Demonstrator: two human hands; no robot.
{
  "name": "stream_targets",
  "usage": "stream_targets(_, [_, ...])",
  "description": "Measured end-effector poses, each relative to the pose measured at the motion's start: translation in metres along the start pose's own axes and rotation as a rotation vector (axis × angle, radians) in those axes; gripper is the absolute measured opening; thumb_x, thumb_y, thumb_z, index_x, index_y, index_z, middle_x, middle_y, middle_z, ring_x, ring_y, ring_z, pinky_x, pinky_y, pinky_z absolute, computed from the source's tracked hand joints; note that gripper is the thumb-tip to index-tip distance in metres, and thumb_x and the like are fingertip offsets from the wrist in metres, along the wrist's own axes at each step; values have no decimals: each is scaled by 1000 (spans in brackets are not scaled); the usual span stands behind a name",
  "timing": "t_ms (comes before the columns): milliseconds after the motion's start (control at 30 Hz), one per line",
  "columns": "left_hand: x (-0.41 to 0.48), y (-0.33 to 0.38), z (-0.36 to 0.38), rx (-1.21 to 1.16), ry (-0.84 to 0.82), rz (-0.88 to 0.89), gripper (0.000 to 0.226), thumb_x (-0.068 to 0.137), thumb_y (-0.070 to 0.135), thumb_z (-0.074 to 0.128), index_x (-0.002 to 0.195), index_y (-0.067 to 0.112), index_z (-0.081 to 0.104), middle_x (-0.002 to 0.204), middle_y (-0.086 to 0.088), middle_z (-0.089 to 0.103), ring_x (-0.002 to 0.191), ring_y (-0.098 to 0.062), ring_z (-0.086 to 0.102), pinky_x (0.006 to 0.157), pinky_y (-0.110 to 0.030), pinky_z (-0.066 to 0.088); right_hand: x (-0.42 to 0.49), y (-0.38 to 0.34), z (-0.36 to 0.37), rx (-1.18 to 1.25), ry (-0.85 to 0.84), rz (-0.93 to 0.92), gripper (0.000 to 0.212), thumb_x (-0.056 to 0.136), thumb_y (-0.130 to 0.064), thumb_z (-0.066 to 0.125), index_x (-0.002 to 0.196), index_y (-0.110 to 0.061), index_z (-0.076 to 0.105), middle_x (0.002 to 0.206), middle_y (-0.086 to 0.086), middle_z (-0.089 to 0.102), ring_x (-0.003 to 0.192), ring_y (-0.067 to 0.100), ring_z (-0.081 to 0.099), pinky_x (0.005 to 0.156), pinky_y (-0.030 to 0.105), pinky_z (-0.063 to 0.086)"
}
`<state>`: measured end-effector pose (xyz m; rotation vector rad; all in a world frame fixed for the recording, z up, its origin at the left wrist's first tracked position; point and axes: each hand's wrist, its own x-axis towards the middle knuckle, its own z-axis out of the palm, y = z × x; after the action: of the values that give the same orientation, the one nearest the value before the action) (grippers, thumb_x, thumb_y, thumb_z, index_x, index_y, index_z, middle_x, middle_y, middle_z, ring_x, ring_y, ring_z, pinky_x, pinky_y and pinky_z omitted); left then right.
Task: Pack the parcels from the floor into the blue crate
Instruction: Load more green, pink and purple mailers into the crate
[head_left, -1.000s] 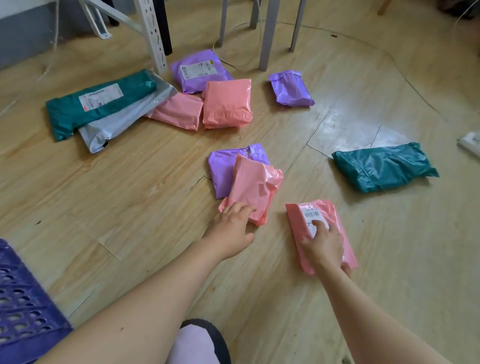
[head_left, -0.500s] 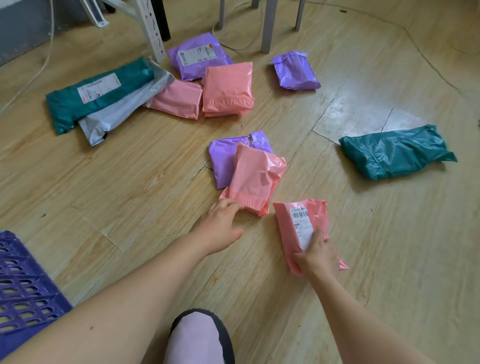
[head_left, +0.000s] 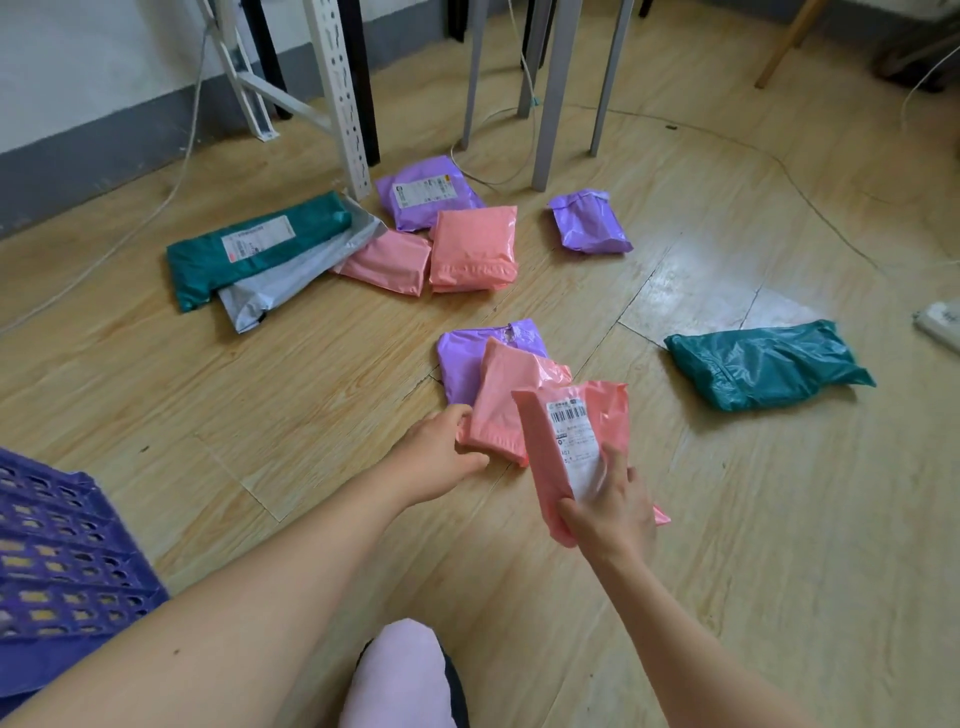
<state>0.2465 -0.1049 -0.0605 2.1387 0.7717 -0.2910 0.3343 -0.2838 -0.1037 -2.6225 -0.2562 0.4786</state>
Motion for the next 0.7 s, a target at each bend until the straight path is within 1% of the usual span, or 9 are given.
stream_targets(100, [-13,5,-20,-200,34,-68,47,88,32,61,130,23,42,133,-2,45,119,-17,45,87,-23,36,-13,-39,-8,79,-5,-110,82,64,-30,70,137,-28,33,120,5,48,115,28,49,86,36,43])
stream_targets(133, [-19,6,-28,-262,52,-91,45,88,33,61,128,25,43,132,-3,46,118,-17,46,86,-23,37,-18,-54,-11,104,-8,-152,81,64,-31,70,136,-29,33,119,5,48,114,28,49,86,36,44])
stream_targets(200, [-28,6,-45,-353,82,-132,64,87,40,60,141,18,32,140,-5,42,125,-19,44,95,-26,36,-27,-83,-17,156,-3,-229,81,63,-32,71,135,-30,34,121,3,47,113,27,49,88,37,45])
stream_targets(267, [-42,2,-63,-428,118,-159,76,85,50,58,145,17,24,142,-4,41,125,-20,44,102,-32,37,-41,-113,-24,198,2,-315,79,64,-33,71,135,-29,35,126,2,44,116,25,48,91,36,44])
stream_targets(367, [-63,-6,-90,-573,179,-162,73,82,58,57,140,21,31,137,2,46,121,-19,48,93,-36,45,-66,-159,-32,207,-23,-415,76,68,-38,69,136,-29,34,123,2,46,117,23,47,92,34,39])
stream_targets(433, [-81,-10,-107,-623,301,-117,57,85,52,57,130,22,40,131,4,52,116,-18,53,90,-39,49,-85,-187,-36,225,-35,-492,75,70,-42,68,136,-28,35,120,3,47,117,24,46,94,36,39])
stream_targets(533, [-111,-19,-138,-696,513,-73,40,87,42,59,119,20,49,118,4,58,104,-18,59,90,-42,52,-114,-227,-38,292,-52,-596,74,69,-40,70,134,-25,39,121,6,49,118,25,45,95,36,38])
stream_targets(600, [-130,-28,-158,-747,586,-67,35,88,38,60,115,18,52,115,1,60,102,-18,61,90,-43,53,-128,-251,-36,286,-61,-657,74,68,-39,70,133,-23,40,122,7,49,118,26,44,94,35,37])
stream_targets(700, [-162,-46,-190,-807,686,-67,37,88,34,61,117,14,53,115,-3,63,100,-20,64,88,-42,55,-157,-288,-32,268,-122,-741,76,67,-35,72,135,-23,39,122,8,48,118,27,44,96,36,38])
